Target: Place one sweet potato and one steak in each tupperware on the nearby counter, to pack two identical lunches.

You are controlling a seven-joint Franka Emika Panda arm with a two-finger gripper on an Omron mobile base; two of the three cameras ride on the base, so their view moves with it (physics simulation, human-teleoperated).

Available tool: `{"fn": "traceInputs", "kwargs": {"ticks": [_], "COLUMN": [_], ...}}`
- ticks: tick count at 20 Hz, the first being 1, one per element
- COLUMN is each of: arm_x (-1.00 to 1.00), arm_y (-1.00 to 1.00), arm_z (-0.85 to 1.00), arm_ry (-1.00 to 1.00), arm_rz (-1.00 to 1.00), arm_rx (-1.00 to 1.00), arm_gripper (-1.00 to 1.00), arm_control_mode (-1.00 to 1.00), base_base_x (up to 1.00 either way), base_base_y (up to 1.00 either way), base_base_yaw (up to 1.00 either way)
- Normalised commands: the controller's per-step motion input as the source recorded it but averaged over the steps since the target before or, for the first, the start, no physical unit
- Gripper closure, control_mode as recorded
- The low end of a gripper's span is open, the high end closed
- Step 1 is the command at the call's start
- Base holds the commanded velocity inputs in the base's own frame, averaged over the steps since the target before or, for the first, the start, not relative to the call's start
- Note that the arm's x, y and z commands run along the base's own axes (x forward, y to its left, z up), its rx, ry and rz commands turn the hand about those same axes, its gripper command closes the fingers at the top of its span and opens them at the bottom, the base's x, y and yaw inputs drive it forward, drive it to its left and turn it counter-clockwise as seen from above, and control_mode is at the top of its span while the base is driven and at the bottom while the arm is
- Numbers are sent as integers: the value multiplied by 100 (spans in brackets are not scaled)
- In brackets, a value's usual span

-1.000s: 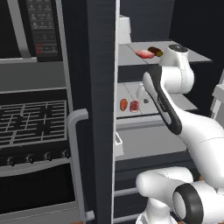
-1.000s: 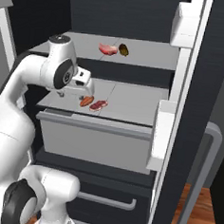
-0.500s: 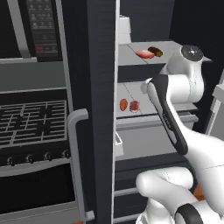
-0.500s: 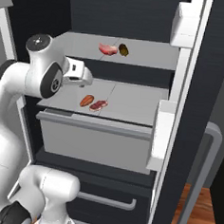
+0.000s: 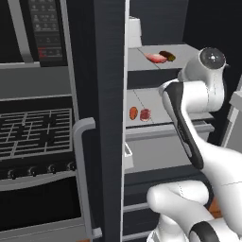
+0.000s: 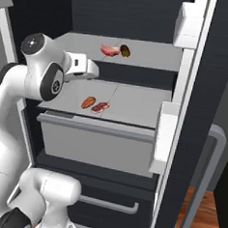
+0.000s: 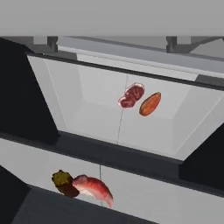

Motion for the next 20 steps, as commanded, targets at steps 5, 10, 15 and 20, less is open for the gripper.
{"fn": "traceInputs", "kwargs": {"ticks": [5,10,15,20], "arm_x": [15,28,52,63], "arm_y": [-26,-1,0,0], "arm_z": [16,17,18,1], "arm_ry": [0,0,1,1], "arm_rz": [1,0,0,0], "arm_rx": [-3,-2,0,0], "arm_gripper": [-100,-100,-100,-100], "arm_control_mode": [-100,-100,-100,-100], "base_base_x": [0,0,0,0], "base_base_y": [0,0,0,0], "base_base_yaw": [0,0,0,0]}}
